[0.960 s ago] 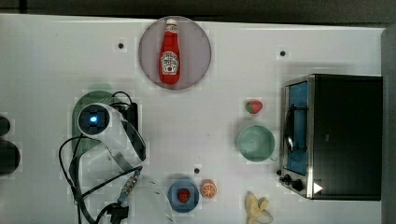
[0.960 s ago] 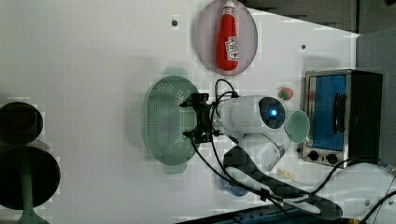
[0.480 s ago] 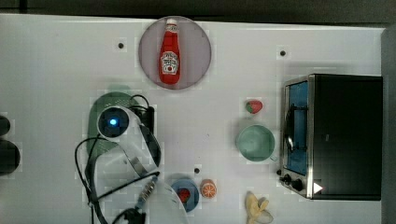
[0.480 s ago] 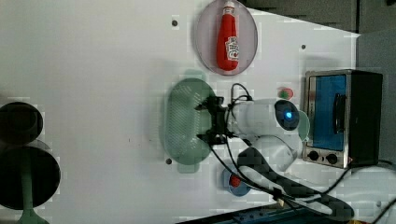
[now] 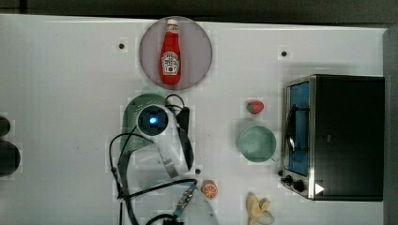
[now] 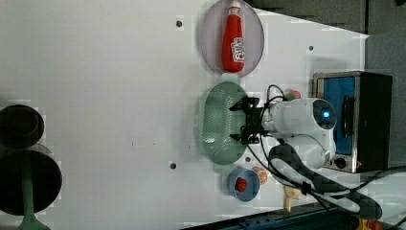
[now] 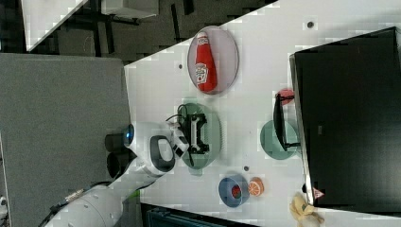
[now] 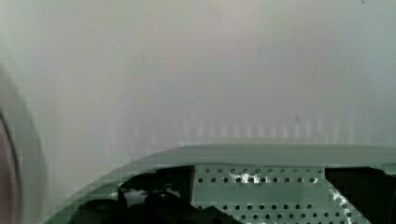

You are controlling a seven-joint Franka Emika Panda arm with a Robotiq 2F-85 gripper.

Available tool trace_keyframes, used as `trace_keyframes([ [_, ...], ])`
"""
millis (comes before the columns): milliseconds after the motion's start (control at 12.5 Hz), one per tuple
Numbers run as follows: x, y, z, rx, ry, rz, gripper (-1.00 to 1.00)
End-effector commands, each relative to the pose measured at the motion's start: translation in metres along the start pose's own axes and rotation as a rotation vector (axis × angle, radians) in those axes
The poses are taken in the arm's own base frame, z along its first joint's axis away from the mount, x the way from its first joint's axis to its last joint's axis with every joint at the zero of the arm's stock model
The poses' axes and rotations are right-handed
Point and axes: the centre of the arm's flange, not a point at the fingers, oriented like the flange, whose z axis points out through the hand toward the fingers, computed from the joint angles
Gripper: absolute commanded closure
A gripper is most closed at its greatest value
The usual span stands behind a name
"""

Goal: Drag strainer left to right.

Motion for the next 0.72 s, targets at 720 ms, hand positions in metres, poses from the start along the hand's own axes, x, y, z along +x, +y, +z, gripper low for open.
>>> trace_keyframes([
  [720, 0.122, -0.019, -0.005, 0.019, 0.02, -0.002, -1.0],
])
